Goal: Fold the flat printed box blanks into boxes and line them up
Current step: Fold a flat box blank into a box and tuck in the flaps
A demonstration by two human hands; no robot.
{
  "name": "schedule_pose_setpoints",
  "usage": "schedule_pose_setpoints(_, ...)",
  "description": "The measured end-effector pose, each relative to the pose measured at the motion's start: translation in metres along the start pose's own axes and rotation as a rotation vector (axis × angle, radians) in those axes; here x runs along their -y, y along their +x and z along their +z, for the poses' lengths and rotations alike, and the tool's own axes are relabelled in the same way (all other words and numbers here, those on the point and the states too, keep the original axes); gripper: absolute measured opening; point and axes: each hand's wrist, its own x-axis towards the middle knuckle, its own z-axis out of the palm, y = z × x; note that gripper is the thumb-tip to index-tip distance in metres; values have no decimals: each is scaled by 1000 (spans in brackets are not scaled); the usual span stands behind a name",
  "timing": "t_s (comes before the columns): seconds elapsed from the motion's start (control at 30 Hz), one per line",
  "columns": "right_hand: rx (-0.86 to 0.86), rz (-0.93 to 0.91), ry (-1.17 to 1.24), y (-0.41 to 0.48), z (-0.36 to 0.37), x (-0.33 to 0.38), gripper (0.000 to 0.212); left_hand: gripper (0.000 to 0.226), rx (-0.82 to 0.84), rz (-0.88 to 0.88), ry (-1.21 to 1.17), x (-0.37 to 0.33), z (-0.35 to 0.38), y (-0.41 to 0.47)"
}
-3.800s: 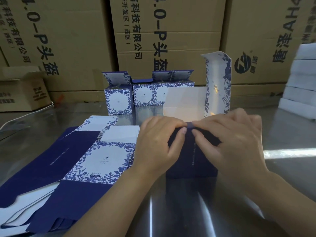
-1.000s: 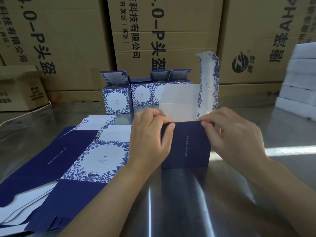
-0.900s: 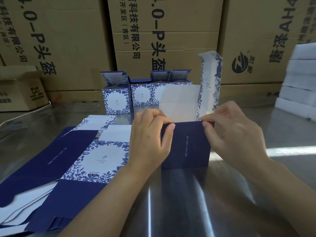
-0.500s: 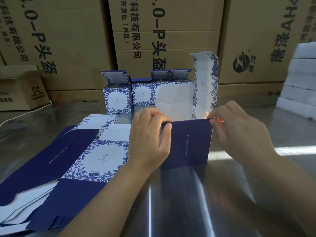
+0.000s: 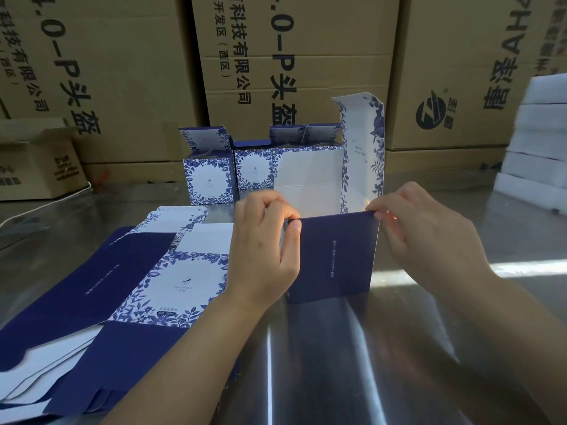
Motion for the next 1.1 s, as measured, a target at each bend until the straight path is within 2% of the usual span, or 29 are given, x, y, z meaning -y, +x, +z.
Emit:
schedule_pose_setpoints(0.33, 38, 28, 53, 1, 8, -7, 17, 15, 17, 0, -16, -2, -1, 1)
schedule_pose_setpoints(0.5, 5, 72, 294, -1, 6, 0, 27, 16, 20, -8, -10, -9, -3, 2)
schedule_pose_setpoints(0.67, 108, 12, 448, -9, 8, 15, 36, 17, 42, 110, -35, -21, -6, 3)
schedule_pose_setpoints(0.77, 96, 74, 438, -4, 9, 9, 48, 21, 53, 175, -50, -20, -7, 3)
schedule_pose_setpoints(0.93, 96, 190, 496, 6, 11, -8, 63, 28, -16, 130, -104, -15, -9, 5)
schedule_pose_setpoints(1.1, 167, 311, 605, 12, 10, -14, 53, 22, -129, 102, -172, -11, -9, 6)
